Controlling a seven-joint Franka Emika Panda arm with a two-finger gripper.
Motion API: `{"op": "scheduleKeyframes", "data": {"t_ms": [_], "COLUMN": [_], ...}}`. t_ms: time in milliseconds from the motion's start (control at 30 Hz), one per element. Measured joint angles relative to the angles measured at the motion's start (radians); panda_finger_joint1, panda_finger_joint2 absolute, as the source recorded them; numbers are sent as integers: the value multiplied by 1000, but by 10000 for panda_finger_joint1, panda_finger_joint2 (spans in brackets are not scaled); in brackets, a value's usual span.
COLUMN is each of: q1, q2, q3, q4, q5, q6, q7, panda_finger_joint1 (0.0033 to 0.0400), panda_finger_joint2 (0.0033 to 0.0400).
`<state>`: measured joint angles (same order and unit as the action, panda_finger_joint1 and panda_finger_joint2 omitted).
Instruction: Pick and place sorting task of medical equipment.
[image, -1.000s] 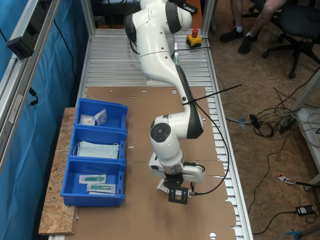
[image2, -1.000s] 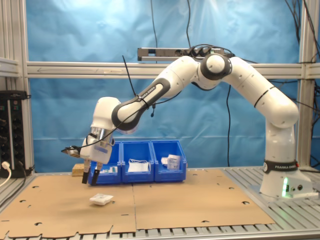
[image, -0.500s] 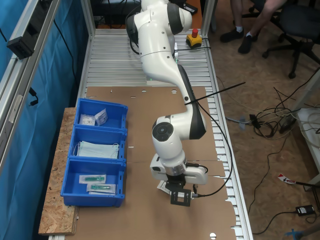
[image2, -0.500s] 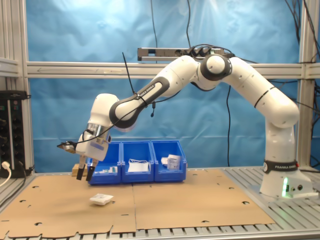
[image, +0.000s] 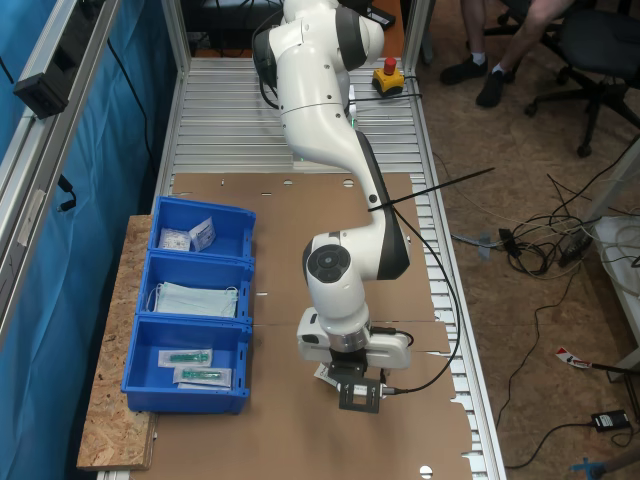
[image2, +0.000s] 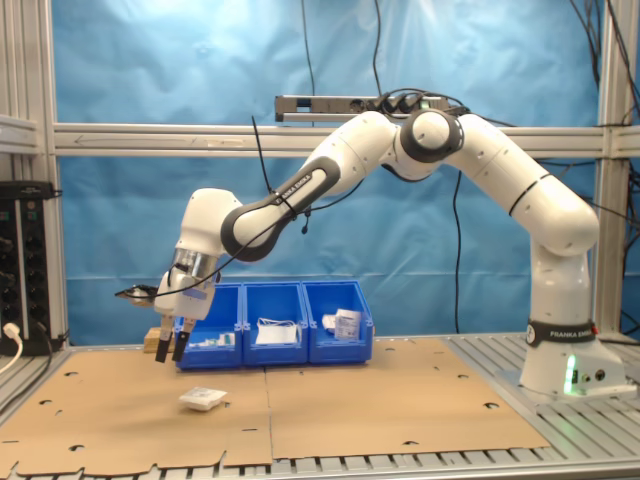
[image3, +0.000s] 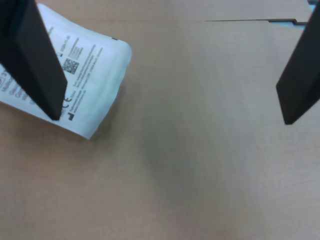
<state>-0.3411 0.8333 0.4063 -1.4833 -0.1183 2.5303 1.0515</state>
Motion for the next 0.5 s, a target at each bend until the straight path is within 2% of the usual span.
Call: {"op": "scheduleKeyframes", "data": {"t_ms": [267,500], "q1": [0,0], "q2": [0,0], "q3": [-9,-11], "q4": [-3,-8], "q5": [-34,-47], "q6": [-9,-29], "q7": [0,0], "panda_finger_joint1": [400,400], "panda_finger_joint2": [400,400]}}
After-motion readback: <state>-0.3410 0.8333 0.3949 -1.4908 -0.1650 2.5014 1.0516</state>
